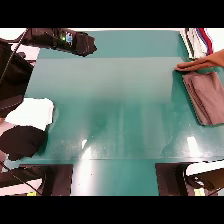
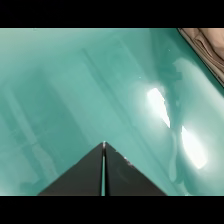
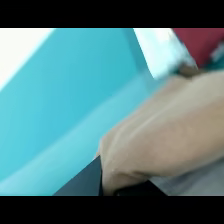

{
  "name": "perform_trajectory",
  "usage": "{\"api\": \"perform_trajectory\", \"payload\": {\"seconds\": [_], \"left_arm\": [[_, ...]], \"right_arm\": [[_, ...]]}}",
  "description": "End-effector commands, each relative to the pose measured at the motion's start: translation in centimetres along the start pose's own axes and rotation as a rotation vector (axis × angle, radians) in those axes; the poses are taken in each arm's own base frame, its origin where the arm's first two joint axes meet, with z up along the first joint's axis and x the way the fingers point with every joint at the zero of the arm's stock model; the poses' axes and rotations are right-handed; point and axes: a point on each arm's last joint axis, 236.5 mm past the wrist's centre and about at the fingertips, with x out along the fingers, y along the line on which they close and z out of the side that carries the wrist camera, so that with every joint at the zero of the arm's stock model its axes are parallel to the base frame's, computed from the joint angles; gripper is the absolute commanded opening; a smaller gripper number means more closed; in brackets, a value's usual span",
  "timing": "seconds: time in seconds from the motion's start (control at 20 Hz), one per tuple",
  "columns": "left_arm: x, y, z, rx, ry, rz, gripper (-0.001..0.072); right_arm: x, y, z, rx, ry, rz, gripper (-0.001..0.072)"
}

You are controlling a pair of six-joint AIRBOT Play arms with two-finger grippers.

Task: Fold the shirts.

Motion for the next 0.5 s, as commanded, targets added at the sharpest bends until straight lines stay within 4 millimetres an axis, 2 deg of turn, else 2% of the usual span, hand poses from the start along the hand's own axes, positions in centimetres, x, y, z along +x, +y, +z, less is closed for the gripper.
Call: {"api": "perform_trajectory", "payload": {"seconds": [0.0, 0.1, 0.2, 0.3, 0.45], "left_arm": [[0.0, 0.0, -0.5, -0.003, 0.022, 0.000, 0.0025], [0.0, 0.0, -0.9, -0.003, 0.038, -0.001, 0.0025], [0.0, 0.0, -1.3, -0.002, 0.054, -0.001, 0.0025], [0.0, 0.0, -1.6, 0.000, 0.066, -0.001, 0.0025], [-0.1, 0.0, -1.9, 0.001, 0.082, -0.002, 0.0025]], "right_arm": [[-2.5, 3.5, 2.6, -0.072, -0.041, 0.048, 0.0016], [-4.0, 4.5, 2.9, -0.130, -0.031, 0.032, 0.0016], [-5.6, 4.7, 3.1, -0.170, -0.039, -0.012, 0.0016], [-7.1, 3.5, 2.8, -0.189, -0.019, -0.094, 0.0016], [-8.8, 0.2, 1.3, -0.214, 0.051, -0.258, 0.0016]]}}
